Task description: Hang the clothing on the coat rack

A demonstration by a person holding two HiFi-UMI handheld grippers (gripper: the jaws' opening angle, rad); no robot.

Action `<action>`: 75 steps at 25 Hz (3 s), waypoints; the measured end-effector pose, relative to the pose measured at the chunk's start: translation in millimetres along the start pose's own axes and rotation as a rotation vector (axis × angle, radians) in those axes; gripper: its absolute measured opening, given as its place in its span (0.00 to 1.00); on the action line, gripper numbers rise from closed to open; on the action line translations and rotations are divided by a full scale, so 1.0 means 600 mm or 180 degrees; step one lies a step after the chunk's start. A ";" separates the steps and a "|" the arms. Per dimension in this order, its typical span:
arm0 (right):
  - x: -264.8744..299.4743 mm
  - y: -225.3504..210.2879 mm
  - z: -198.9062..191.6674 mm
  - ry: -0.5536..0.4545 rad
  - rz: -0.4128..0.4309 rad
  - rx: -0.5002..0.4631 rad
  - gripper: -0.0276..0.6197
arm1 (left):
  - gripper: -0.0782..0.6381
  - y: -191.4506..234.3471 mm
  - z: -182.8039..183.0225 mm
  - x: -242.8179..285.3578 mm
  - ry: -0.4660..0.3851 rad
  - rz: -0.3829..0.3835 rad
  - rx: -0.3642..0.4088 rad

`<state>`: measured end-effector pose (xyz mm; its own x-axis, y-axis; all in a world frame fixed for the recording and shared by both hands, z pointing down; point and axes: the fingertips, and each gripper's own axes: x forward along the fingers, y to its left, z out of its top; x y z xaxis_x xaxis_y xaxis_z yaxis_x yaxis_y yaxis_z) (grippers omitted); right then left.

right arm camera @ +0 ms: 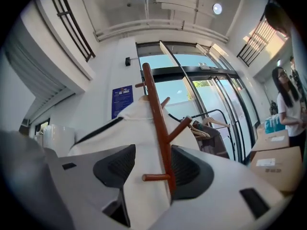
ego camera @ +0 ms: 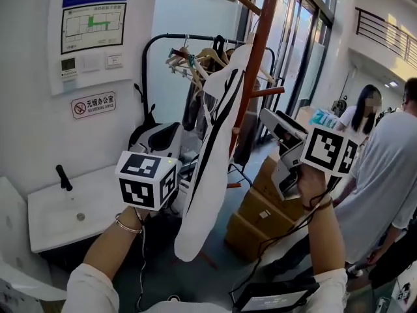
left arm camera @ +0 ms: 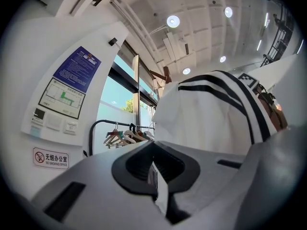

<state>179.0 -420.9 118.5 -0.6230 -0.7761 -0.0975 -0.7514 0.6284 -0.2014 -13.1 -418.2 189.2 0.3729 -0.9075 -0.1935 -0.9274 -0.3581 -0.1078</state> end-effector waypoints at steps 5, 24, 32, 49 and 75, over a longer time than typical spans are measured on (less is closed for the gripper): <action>-0.014 -0.056 -0.067 -0.0049 -0.0281 -0.0217 0.32 | 0.12 -0.005 -0.034 -0.008 0.0029 0.0055 -0.0012; -0.027 -0.107 -0.281 0.0070 -0.0672 -0.0321 0.10 | 0.12 -0.020 -0.177 -0.047 0.0130 0.0381 -0.0349; -0.040 -0.102 -0.325 0.0088 -0.0657 -0.0399 0.08 | 0.12 -0.024 -0.222 -0.084 0.0175 0.0564 -0.0603; -0.060 -0.095 -0.375 0.0035 -0.1212 -0.0302 0.08 | 0.12 -0.001 -0.237 -0.086 0.0099 0.0231 -0.0614; -0.114 -0.052 -0.392 0.0065 -0.1902 -0.0520 0.08 | 0.12 0.002 -0.261 -0.072 0.0126 -0.0403 -0.0945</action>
<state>194.1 -375.0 360.6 -0.0871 -0.9962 0.0052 -0.9942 0.0866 -0.0634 -34.9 -413.6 349.9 0.4897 -0.8574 -0.1582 -0.8438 -0.5117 0.1616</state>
